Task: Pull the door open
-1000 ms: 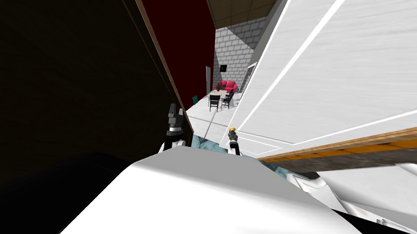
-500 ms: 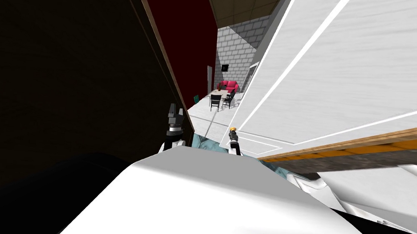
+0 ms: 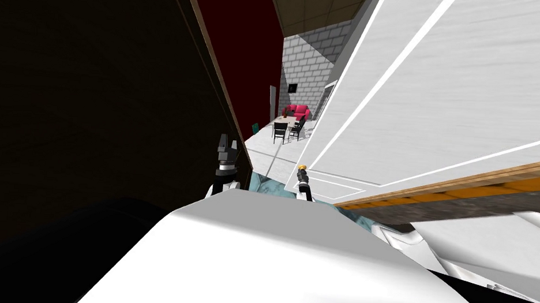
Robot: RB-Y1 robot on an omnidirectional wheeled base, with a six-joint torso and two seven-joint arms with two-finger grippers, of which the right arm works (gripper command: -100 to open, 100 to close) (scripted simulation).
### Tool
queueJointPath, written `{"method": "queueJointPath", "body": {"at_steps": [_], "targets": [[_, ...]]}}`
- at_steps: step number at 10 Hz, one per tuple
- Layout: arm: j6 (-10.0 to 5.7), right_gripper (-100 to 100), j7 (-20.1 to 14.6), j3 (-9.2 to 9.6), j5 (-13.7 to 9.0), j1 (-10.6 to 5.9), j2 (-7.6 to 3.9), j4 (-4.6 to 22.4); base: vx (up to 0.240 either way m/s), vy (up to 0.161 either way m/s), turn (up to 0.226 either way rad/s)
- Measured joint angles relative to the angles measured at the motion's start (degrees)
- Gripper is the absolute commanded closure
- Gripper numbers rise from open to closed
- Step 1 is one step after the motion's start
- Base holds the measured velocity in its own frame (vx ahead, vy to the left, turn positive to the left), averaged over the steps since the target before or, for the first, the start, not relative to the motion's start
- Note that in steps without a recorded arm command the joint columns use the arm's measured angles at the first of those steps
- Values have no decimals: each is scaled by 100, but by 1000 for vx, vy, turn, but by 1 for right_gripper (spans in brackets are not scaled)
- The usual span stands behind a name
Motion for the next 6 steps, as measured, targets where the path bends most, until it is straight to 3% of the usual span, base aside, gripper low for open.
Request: {"method": "queueJointPath", "body": {"at_steps": [2, 6], "targets": [[95, 100, -296, 20, -20, 94, -24, -167, -50, -4, 35], [58, 100, -844, 34, -61, 56, -63, -61, -50, 4, 28]]}}
